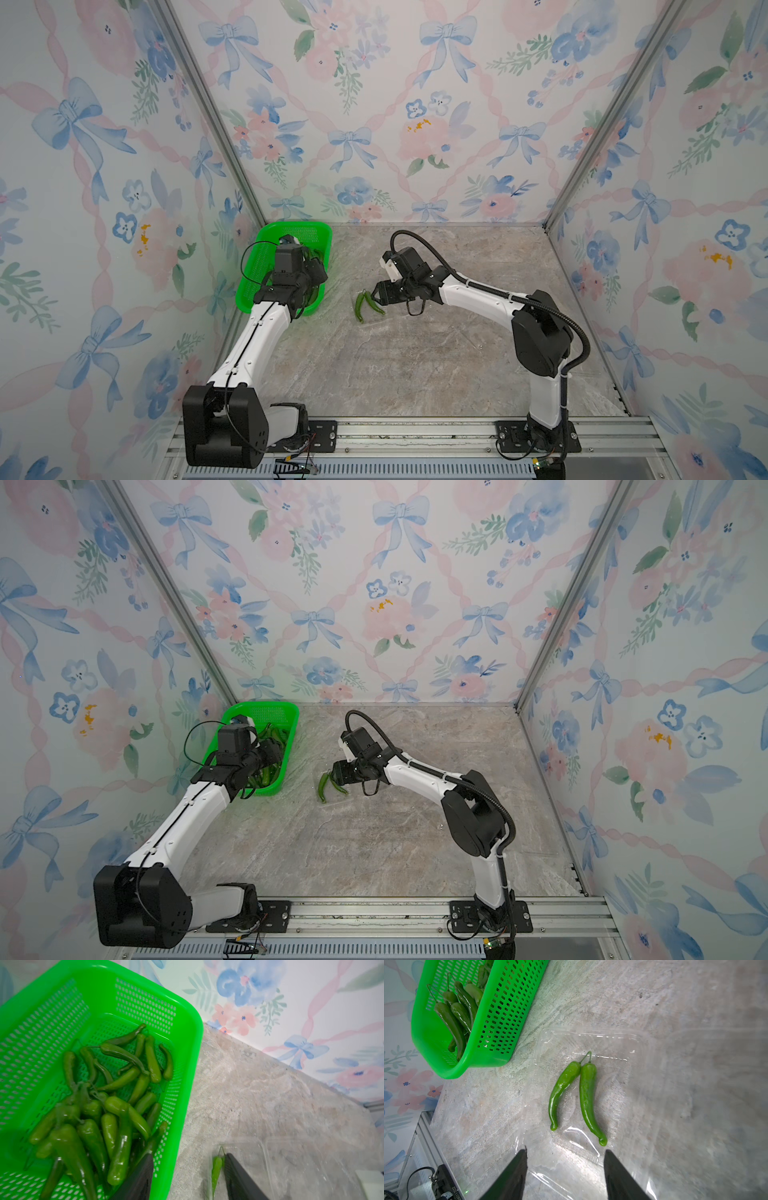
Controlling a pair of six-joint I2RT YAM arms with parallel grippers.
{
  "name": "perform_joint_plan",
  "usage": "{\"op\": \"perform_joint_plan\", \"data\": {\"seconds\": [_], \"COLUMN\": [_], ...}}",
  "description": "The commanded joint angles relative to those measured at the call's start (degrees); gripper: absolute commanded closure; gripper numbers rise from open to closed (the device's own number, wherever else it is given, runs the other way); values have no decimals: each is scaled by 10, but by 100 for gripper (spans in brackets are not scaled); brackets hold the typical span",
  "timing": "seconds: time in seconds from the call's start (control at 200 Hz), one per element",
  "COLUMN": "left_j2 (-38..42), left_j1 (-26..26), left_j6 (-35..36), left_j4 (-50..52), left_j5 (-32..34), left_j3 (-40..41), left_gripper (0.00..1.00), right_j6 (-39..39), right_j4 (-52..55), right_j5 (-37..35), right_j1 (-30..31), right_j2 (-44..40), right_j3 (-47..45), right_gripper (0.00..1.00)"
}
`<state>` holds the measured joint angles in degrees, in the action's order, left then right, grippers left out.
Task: Take small green peppers out of containers
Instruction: Place the green pepper in the basket, then pick up the green pepper from the packing box.
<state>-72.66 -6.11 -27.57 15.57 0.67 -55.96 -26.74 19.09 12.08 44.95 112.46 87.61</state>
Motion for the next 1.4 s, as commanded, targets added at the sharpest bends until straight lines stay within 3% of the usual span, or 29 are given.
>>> {"op": "perform_joint_plan", "data": {"seconds": [0.0,0.25,0.435,0.9,1.23,1.395], "left_j2": [-33,-135,-209,-317,-348,-372], "left_j1": [-74,-176,-200,-204,-202,-202], "left_j6": [32,-15,-49,-106,-128,-130], "left_j4": [36,82,92,102,102,101], "left_j5": [8,13,3,16,39,40], "left_j3": [-24,-48,-78,-133,-140,-149], "left_gripper": [42,45,47,47,47,52], "right_j6": [0,-20,-13,5,12,12], "right_j4": [-4,-12,-2,-23,-37,-39], "right_j5": [-36,-88,-88,-42,-20,-17], "right_j1": [-16,-91,-141,-174,-179,-181], "right_j2": [-59,-187,-241,-253,-249,-250], "right_j3": [-38,-150,-190,-216,-219,-221], "right_gripper": [41,41,41,41,41,41]}}
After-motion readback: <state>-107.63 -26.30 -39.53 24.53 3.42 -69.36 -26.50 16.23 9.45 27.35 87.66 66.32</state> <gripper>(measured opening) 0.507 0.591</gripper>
